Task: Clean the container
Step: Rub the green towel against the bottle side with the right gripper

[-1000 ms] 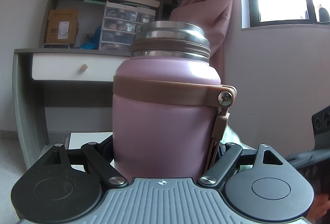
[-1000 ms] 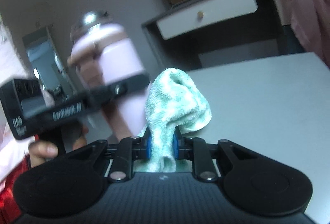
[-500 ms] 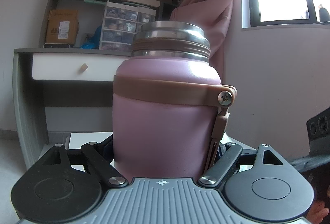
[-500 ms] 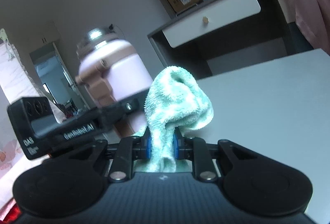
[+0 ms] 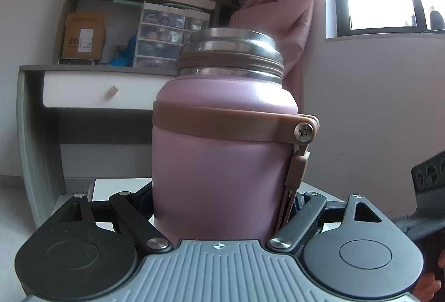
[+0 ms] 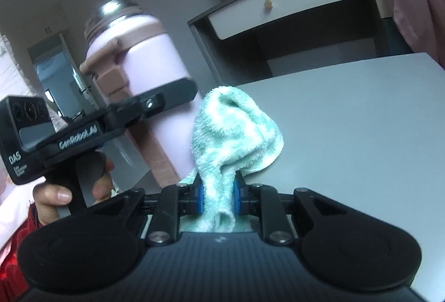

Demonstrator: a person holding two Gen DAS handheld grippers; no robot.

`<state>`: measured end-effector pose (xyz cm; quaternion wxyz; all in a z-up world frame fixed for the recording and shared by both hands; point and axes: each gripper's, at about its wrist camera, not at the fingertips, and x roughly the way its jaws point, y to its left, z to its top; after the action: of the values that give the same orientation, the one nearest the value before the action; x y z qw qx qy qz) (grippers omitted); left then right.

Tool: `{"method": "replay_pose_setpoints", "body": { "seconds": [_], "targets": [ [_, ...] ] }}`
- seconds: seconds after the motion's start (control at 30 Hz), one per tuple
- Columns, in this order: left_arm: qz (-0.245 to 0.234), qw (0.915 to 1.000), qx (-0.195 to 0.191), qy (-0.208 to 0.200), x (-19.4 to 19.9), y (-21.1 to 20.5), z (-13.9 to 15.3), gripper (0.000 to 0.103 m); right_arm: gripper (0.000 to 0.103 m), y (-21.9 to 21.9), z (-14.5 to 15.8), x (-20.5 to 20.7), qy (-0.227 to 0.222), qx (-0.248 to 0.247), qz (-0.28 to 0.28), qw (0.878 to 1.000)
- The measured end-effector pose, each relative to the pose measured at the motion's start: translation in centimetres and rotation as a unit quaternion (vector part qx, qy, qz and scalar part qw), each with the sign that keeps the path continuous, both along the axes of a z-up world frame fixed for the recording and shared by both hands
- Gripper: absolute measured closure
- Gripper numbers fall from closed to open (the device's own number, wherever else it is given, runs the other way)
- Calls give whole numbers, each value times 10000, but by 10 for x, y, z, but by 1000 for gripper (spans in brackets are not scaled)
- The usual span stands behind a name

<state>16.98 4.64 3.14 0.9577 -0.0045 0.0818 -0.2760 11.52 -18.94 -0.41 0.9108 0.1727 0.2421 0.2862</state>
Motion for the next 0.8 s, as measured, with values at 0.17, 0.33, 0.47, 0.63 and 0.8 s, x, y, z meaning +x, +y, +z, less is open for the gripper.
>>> {"method": "replay_pose_setpoints", "body": {
  "seconds": [0.17, 0.33, 0.47, 0.63, 0.8],
  "targets": [
    [10, 10000, -7, 1, -1, -1, 0, 19, 83, -18, 10, 1, -130, 371, -151, 9991],
    [14, 10000, -14, 6, -1, 0, 0, 19, 83, -15, 22, 8, -327, 576, 37, 9978],
    [10, 10000, -8, 0, -3, 0, -1, 19, 83, -7, 20, 12, -329, 483, 51, 9983],
    [3, 10000, 13, -13, -3, -1, -1, 19, 83, -4, 6, 17, -12, 242, 22, 9997],
    [10, 10000, 7, -7, -5, 0, -2, 19, 83, 5, 8, 10, -198, -269, -33, 9994]
  ]
}}
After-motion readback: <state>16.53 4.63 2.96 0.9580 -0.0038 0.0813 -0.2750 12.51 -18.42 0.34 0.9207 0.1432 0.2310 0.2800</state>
